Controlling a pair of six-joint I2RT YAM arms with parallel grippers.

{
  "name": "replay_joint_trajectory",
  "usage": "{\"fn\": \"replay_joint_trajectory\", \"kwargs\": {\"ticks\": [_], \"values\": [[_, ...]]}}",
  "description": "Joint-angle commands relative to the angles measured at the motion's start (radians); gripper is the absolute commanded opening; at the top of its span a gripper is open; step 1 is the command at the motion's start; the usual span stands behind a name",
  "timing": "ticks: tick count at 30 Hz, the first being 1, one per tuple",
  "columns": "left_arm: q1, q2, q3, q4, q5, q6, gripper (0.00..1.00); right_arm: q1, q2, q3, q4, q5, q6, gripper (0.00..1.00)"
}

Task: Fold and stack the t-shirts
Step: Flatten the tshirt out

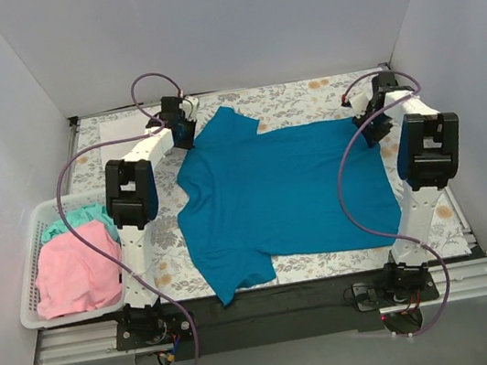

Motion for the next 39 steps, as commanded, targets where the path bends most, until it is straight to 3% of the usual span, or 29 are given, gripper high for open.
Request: {"fn": "replay_joint_trajectory", "kwargs": {"ticks": [1,7,11,21,33,39], "values": [[0.004,-0.04,-0.045,-0.108,-0.075,0.038,0.07,-0.01,-0.044,-0.035,-0.035,0.03,-0.037,0.16],[0.007,-0.066,-0.012,-0.088,-0.026,0.014,0.2,-0.01,-0.09,0.011,-0.033,-0.051,-0.016,0.19],[0.005,-0.095,0.042,-0.065,0.107,-0.011,0.25,-0.01,-0.11,0.09,-0.036,-0.125,0.008,0.22],[-0.038,-0.102,0.051,-0.088,0.161,-0.025,0.26,0.005,-0.061,0.122,-0.039,-0.116,-0.051,0.21],[-0.039,0.053,0.131,-0.116,0.088,-0.054,0.25,0.014,0.119,0.226,-0.027,-0.024,-0.099,0.17],[-0.027,0.151,0.25,-0.111,0.053,-0.049,0.25,0.016,0.209,0.303,0.028,0.03,-0.1,0.15]]}}
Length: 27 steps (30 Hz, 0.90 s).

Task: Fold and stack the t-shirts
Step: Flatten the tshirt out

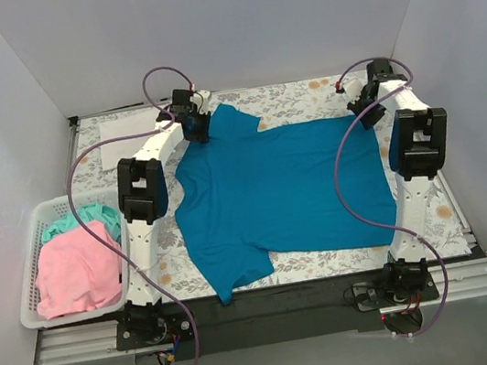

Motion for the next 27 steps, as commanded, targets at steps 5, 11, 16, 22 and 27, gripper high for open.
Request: {"fn": "replay_joint_trajectory", "kwargs": {"ticks": [5,11,16,22,27], "values": [[0.016,0.111,0.135,0.006,-0.035,0.011,0.25,0.008,0.097,0.092,0.109,0.079,0.003,0.15],[0.016,0.117,0.15,0.052,-0.03,0.013,0.33,0.012,0.12,0.15,0.167,0.085,0.017,0.2],[0.017,0.034,0.14,0.082,0.027,0.008,0.45,0.023,0.107,0.23,0.181,0.11,0.033,0.31],[0.022,-0.249,0.06,0.018,0.287,0.084,0.79,0.031,-0.152,0.121,0.161,0.018,0.016,0.72],[0.022,-0.535,-0.193,-0.146,0.488,0.232,0.84,0.031,-0.402,-0.006,-0.024,-0.092,-0.102,0.89]]}}
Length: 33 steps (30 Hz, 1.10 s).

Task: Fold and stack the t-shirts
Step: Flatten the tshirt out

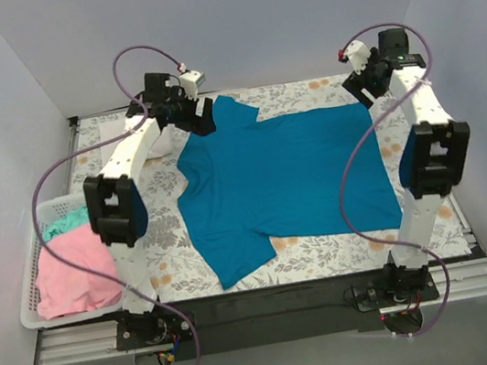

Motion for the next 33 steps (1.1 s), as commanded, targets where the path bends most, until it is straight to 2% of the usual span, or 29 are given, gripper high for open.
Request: {"fn": "replay_joint_trajectory", "kwargs": {"ticks": [1,4,6,7,8,10,12,13,17,29,33], "values": [[0.0,-0.335,-0.109,-0.179,0.244,0.15,0.84,0.005,-0.278,-0.079,-0.198,-0.131,-0.128,0.9],[0.0,-0.438,-0.262,-0.273,0.278,0.232,0.86,0.005,-0.429,-0.185,-0.347,-0.167,-0.238,0.91],[0.0,-0.533,-0.345,-0.299,0.283,0.266,0.86,0.007,-0.509,-0.34,-0.449,-0.173,-0.284,0.9],[-0.001,-0.562,-0.428,-0.294,0.277,0.26,0.84,0.007,-0.585,-0.396,-0.464,-0.17,-0.291,0.87],[-0.001,-0.594,-0.463,-0.294,0.278,0.253,0.83,0.007,-0.625,-0.511,-0.499,-0.17,-0.317,0.85],[-0.006,-0.656,-0.534,-0.334,0.292,0.272,0.77,0.007,-0.734,-0.625,-0.509,-0.151,-0.343,0.79],[-0.018,-0.703,-0.571,-0.351,0.288,0.283,0.73,0.009,-0.796,-0.775,-0.507,-0.132,-0.378,0.75],[-0.021,-0.719,-0.588,-0.357,0.283,0.294,0.73,0.01,-0.834,-0.82,-0.506,-0.112,-0.384,0.7],[-0.043,-0.78,-0.661,-0.37,0.26,0.303,0.73,0.01,-0.876,-0.975,-0.457,-0.043,-0.397,0.61],[-0.05,-0.812,-0.74,-0.377,0.255,0.314,0.74,0.027,-0.942,-1.259,-0.25,0.079,-0.49,0.6],[-0.05,-0.82,-0.754,-0.371,0.262,0.303,0.75,0.032,-0.942,-1.287,-0.181,0.114,-0.48,0.6]]}}
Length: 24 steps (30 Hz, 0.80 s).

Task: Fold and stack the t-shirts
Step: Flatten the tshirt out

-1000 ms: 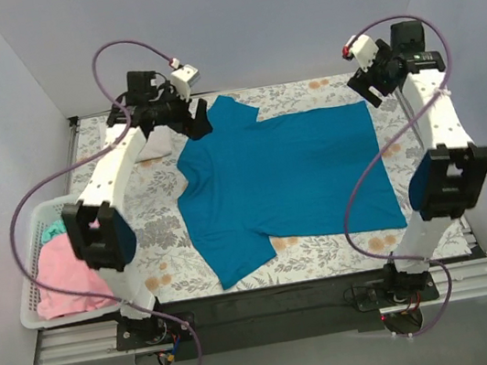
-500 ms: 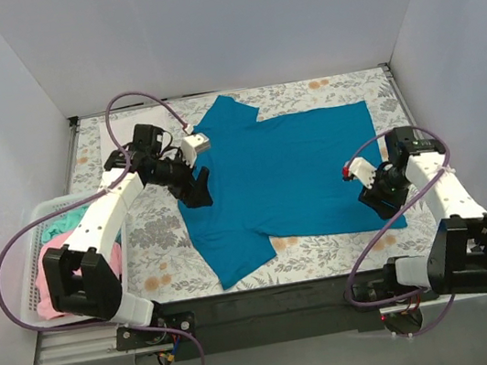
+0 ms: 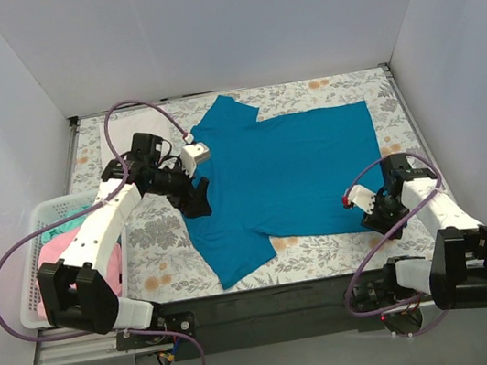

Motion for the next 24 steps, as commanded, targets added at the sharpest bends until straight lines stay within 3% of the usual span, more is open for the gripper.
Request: {"fn": "replay_joint_trajectory", "kwargs": {"ticks": [1,9,11,15,18,19,20,24], "values": [[-0.003,-0.038,-0.011,-0.002,0.012,0.0,0.75,0.008,-0.014,-0.01,0.102,0.061,-0.129,0.6],[-0.004,-0.033,-0.037,-0.006,0.006,0.006,0.75,0.014,-0.019,-0.049,0.17,0.083,-0.153,0.59],[-0.018,-0.04,-0.053,-0.003,-0.018,0.021,0.75,0.017,-0.014,-0.066,0.179,0.076,-0.152,0.54],[-0.065,-0.067,-0.135,0.013,-0.106,0.067,0.73,0.028,-0.025,-0.111,0.212,0.067,-0.157,0.41],[-0.156,-0.102,-0.206,0.039,-0.215,0.096,0.7,0.032,-0.022,-0.135,0.245,0.073,-0.158,0.23],[-0.179,-0.112,-0.264,0.071,-0.242,0.098,0.7,0.032,-0.017,-0.135,0.248,0.076,-0.157,0.09],[-0.215,-0.116,-0.289,0.085,-0.3,0.099,0.68,0.032,-0.014,-0.131,0.248,0.075,-0.152,0.02],[-0.265,-0.118,-0.381,0.157,-0.406,0.116,0.6,0.032,-0.026,-0.115,0.249,0.075,-0.14,0.01]]}}
